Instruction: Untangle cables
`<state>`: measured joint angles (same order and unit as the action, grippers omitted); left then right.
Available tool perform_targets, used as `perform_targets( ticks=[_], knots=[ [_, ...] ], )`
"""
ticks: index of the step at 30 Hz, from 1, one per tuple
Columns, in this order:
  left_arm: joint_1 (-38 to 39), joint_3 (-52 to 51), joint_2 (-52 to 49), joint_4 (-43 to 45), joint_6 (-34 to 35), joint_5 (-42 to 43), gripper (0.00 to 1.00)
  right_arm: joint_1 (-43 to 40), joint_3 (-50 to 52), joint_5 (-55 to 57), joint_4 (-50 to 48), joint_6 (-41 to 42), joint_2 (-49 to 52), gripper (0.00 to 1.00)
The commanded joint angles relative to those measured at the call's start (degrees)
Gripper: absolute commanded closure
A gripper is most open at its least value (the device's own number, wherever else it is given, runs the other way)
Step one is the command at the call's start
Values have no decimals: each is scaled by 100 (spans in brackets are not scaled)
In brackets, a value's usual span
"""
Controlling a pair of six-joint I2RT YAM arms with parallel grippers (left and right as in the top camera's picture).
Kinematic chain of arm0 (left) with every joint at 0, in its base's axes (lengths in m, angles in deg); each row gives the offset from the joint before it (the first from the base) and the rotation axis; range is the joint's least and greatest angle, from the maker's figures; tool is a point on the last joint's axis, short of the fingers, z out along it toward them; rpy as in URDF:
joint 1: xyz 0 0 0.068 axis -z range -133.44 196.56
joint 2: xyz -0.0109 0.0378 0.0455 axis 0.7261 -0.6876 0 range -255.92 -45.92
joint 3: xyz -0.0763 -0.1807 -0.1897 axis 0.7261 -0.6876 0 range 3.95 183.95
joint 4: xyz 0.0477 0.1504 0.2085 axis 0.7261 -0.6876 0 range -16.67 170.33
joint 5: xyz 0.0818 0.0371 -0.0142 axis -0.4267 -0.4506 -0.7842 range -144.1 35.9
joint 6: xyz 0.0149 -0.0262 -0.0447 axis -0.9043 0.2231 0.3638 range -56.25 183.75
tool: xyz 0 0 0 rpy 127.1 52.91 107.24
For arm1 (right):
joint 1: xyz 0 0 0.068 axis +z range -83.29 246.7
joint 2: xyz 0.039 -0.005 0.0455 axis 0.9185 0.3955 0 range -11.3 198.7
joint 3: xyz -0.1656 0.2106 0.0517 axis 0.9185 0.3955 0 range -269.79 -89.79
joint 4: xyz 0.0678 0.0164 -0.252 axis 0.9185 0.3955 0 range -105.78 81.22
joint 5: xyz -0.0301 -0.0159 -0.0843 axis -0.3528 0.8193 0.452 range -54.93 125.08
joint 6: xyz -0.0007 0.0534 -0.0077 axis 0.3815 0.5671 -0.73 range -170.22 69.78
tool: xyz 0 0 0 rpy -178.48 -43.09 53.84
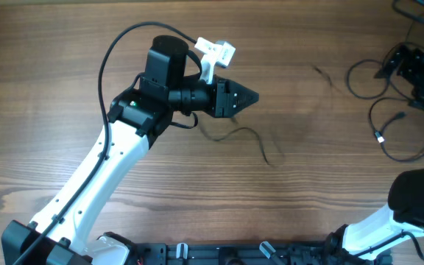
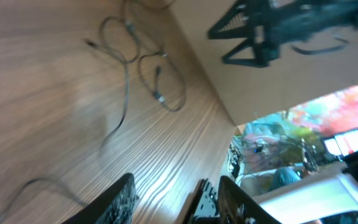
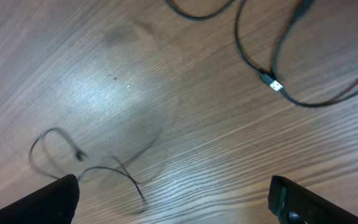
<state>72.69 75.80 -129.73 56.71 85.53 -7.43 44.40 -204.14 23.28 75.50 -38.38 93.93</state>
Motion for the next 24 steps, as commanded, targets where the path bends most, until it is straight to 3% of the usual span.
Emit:
perform_targets(
  ticks=[1, 6, 9, 10, 12, 17, 24],
  knots=[
    [-195, 4, -59, -977, -63, -1526, 57, 245, 46, -74, 15, -313, 118, 0],
    [-404, 4, -63, -2256, -57, -3578, 62, 629, 48, -72, 87, -514, 118, 0],
    [-535, 4, -63, -2758, -31, -4210, 62, 938, 50, -70, 87, -588, 118, 0],
    [-581, 4, -63, -2850, -33, -4251, 62, 1038, 70, -70, 87, -590, 118, 0],
    [-682, 4, -63, -2968, -33, -4249, 48, 1211, 149, -72, 87, -691, 118, 0],
    [-946, 4, -63, -3073, -31, -4247, 40, 1624, 872, 199, 90, -675, 118, 0],
    [-1093, 4, -63, -3156, -37, -4249, 33, 1685, 2175, 741, -173, 944, -103, 1]
  ],
)
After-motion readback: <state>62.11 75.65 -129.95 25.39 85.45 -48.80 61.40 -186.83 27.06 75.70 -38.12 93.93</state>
